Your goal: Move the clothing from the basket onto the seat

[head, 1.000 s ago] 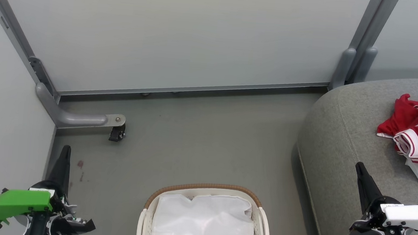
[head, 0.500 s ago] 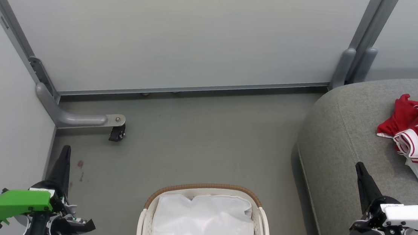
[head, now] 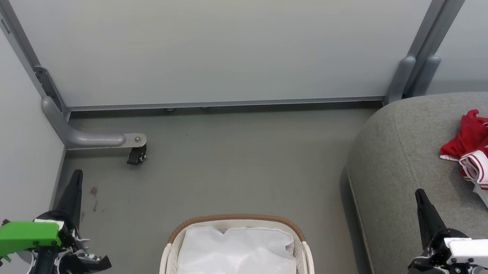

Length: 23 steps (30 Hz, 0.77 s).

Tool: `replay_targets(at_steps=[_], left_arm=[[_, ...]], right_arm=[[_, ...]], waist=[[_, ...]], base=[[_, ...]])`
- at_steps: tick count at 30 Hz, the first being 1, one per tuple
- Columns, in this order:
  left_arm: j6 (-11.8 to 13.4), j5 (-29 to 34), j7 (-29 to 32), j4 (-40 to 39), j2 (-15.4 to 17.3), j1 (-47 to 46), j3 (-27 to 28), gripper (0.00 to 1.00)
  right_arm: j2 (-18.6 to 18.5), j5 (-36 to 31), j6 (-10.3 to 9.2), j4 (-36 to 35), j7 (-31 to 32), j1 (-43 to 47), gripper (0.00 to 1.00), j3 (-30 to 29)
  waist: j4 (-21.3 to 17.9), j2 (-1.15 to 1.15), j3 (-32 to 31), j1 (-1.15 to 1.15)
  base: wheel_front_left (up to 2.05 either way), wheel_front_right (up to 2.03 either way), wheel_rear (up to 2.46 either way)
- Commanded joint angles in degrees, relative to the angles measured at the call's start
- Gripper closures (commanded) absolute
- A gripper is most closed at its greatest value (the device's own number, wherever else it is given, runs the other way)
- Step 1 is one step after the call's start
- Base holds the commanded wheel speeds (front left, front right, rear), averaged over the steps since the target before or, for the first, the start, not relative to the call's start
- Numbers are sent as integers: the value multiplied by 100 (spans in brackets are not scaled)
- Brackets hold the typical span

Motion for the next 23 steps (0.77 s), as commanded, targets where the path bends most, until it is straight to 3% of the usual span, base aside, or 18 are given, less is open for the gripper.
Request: replay_targets(at_steps=[1,23], left_arm=[[-24,-18,25,-8,36,-60,10,100],[-24,-18,25,-8,36,-60,10,100]], right_arm=[[-36,18,-2,-15,17,58,100,-11],[-36,18,-2,-14,16,58,100,-11]], waist=[[0,0,0,0],[0,0,0,0]], base=[[0,0,0],[0,0,0]])
